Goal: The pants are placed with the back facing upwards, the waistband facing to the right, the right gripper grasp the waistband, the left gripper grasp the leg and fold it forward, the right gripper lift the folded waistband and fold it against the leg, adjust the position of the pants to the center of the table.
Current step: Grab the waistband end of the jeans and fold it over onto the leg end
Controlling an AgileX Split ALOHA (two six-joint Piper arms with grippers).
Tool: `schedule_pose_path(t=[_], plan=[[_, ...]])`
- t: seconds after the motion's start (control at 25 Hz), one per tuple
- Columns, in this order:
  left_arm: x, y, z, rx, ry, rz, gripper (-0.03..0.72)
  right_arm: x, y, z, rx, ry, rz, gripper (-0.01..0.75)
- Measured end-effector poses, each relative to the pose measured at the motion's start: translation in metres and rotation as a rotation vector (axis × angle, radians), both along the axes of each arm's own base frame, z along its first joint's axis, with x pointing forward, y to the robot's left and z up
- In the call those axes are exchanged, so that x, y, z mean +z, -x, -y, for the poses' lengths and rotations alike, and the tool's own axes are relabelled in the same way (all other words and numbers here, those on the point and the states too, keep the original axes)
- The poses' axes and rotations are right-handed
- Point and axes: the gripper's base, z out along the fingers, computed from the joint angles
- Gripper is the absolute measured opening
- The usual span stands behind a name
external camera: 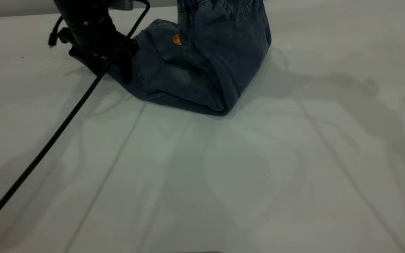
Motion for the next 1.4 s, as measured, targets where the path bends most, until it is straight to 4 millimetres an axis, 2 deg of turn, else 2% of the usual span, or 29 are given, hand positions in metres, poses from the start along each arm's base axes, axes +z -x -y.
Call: schedule_pose_path(t=[0.2, 0.52, 0.72, 0.84, 1.04, 1.28, 1.4], plan=[[-0.002, 0.000, 0.011, 0.002, 0.035, 0.003, 0.503, 0.000, -0.001, -0.004, -0.026, 0.013, 0.012, 0.037], [-0.002, 0.018, 0.067, -0.121, 0.046, -0.010, 0.503, -0.001, -0.005, -0.001, -0.070, 0.033, 0.031, 0.037], [0.004, 0.014, 0.074, -0.154, 0.003, -0.075, 0.503, 0.003, -0.011, 0.005, -0.102, 0.038, 0.051, 0.037], [0.024, 0.002, 0.069, -0.153, -0.044, -0.088, 0.503, 0.012, -0.018, 0.009, -0.121, 0.030, 0.083, 0.037], [0.075, -0.012, 0.062, -0.160, -0.156, -0.081, 0.503, 0.018, -0.022, 0.011, -0.136, 0.028, 0.104, 0.037], [0.122, -0.031, 0.053, -0.138, -0.267, 0.107, 0.503, 0.018, -0.023, 0.008, -0.156, 0.009, 0.097, 0.037], [0.141, -0.035, 0.051, -0.114, -0.285, 0.170, 0.503, 0.008, -0.023, 0.000, -0.157, 0.014, 0.085, 0.037]])
